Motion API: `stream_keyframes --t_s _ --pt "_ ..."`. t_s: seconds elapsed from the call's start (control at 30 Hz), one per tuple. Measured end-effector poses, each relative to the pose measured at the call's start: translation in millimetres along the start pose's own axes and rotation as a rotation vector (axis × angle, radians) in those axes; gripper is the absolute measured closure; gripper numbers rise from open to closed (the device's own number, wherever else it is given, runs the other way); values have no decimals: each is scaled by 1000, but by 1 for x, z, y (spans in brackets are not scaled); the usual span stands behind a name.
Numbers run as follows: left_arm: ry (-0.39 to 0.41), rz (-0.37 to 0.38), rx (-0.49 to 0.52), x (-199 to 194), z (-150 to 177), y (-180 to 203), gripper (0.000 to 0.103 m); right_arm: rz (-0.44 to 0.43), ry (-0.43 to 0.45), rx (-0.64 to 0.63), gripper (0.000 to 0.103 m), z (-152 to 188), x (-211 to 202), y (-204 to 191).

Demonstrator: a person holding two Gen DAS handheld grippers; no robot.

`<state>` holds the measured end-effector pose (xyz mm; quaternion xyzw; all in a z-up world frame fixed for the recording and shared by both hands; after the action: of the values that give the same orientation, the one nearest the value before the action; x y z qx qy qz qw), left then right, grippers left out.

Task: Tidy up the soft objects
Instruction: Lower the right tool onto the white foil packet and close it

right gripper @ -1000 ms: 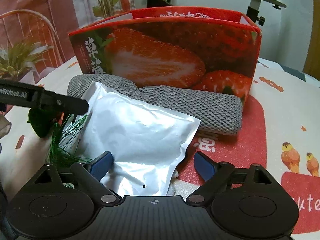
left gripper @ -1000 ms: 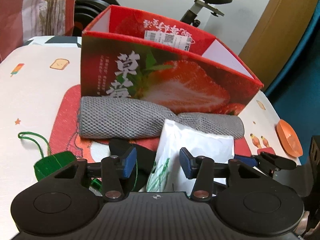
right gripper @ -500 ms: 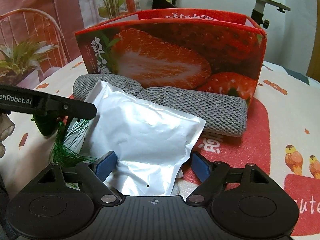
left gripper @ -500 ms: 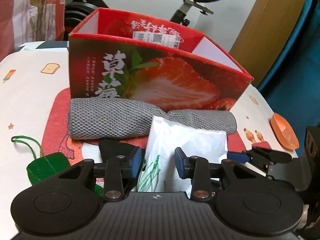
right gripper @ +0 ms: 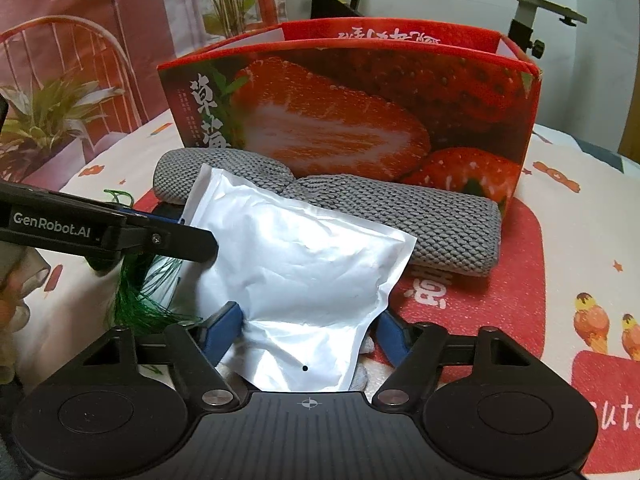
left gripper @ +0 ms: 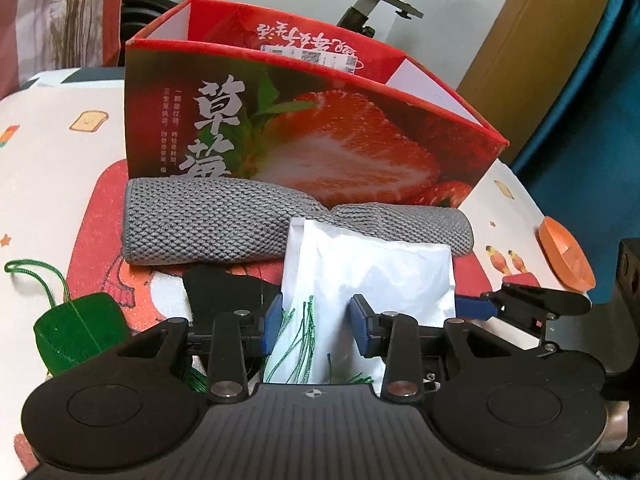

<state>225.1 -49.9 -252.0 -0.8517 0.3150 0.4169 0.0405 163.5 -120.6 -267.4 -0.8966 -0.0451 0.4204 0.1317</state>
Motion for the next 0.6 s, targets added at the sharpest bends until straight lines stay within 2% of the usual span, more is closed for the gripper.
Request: stream_keyframes --t_s 0.23,0.37,0.4,0.43,0.5,0.6 --pt "4 34 -59 -5 0 -3 64 9 34 -18 49 -10 -15 -8" --pt "57 54 -78 -17 -4 -1 64 -43 59 11 54 -19 -26 -12" --pt "73 59 -68 -20 -7 2 64 -54 74 6 60 -22 -29 -14" --pt "93 62 -49 -24 -10 5 64 -46 87 -11 71 -25 -32 -17" --pt "102 69 -19 -26 -14 11 64 -27 90 -52 72 -29 -32 -20" --pt "69 35 -39 -20 -9 6 64 -10 69 -57 75 -27 -25 -18"
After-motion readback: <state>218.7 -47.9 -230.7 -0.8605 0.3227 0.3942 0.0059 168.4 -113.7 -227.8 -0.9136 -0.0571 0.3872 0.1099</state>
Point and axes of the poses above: each gripper's, at about its wrist camera, not at the fingertips, and x roughly the way its jaws point, y to its right, z to its underside, the point moved 6 cm from there along x, roughly the way its jaws point, and after that the axes turned 12 degrees about x, right-handed, at the moved point
